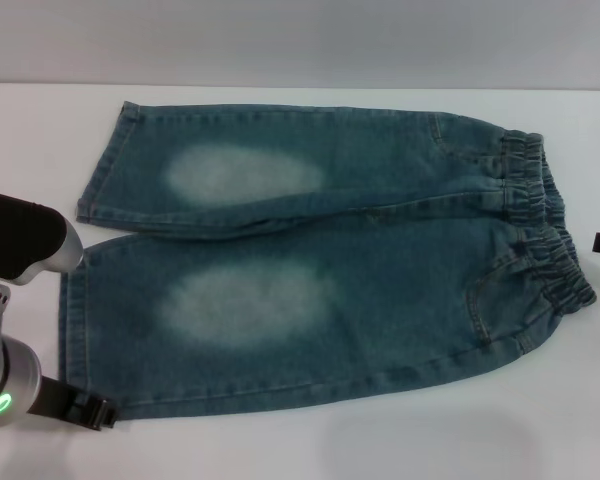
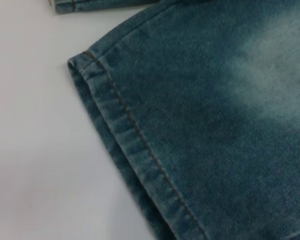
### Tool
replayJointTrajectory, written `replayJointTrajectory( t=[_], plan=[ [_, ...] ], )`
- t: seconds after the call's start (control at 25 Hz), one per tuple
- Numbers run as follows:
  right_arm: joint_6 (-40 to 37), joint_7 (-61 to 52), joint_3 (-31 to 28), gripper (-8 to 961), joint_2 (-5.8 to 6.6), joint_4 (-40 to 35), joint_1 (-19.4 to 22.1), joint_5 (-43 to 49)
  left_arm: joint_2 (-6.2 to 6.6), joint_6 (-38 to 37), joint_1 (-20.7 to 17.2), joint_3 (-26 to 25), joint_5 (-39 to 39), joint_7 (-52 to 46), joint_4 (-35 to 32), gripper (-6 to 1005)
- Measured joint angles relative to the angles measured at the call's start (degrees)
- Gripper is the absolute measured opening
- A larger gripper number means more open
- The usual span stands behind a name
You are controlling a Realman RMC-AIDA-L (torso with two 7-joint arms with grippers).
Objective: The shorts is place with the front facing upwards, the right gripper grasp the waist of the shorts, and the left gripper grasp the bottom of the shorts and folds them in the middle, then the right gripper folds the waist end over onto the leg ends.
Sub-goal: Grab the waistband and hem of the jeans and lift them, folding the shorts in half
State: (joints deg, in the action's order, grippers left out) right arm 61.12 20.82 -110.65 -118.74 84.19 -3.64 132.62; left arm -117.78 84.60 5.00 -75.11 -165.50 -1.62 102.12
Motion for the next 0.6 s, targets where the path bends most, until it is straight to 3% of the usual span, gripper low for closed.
replayJointTrajectory(
  t=[0.48, 0.6],
  plan=[
    [0.4, -0.1, -0.2, 734, 0.0, 0.2, -0.2, 0.0, -0.06, 0.1, 0.3, 0.3, 0.0, 0.1, 0.8, 362],
    [0.4, -0.1, -0.2, 733, 0.0, 0.2, -0.1, 0.0, -0.13, 0.3, 0.4, 0.5, 0.0, -0.2, 1.2, 153]
  ],
)
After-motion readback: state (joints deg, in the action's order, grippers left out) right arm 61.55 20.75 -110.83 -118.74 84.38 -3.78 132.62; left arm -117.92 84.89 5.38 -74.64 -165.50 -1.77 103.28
